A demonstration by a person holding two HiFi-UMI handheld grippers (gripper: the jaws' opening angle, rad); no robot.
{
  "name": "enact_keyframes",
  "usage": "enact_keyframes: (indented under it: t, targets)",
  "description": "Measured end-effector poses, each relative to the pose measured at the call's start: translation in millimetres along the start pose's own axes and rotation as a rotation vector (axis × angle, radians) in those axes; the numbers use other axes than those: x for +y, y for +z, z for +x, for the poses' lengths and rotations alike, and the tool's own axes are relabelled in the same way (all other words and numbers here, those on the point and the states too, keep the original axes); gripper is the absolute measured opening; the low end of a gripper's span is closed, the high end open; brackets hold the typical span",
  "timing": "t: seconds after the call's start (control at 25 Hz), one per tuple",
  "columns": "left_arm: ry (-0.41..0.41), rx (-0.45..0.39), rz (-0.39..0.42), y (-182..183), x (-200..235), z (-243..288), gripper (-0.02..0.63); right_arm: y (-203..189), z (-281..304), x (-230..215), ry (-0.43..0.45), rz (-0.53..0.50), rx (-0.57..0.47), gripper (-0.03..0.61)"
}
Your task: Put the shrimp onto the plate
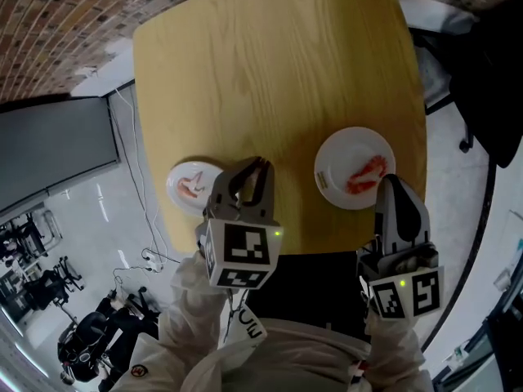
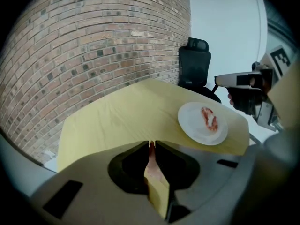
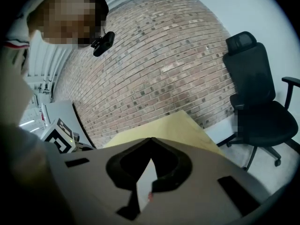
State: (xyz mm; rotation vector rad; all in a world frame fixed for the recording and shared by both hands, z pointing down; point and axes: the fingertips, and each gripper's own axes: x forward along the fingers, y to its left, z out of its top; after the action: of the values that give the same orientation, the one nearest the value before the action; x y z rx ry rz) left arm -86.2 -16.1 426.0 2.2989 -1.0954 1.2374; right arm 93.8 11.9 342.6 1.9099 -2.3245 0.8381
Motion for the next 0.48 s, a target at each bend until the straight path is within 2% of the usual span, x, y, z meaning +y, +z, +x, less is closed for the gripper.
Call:
enact_keyframes:
  t: [0.48]
  targets:
    - [-0.107,-0.011,0.12,47.2,-67.0,32.7,0.051,14.5,-40.0,-67.4,-0.129,0.042,-0.057,0.025]
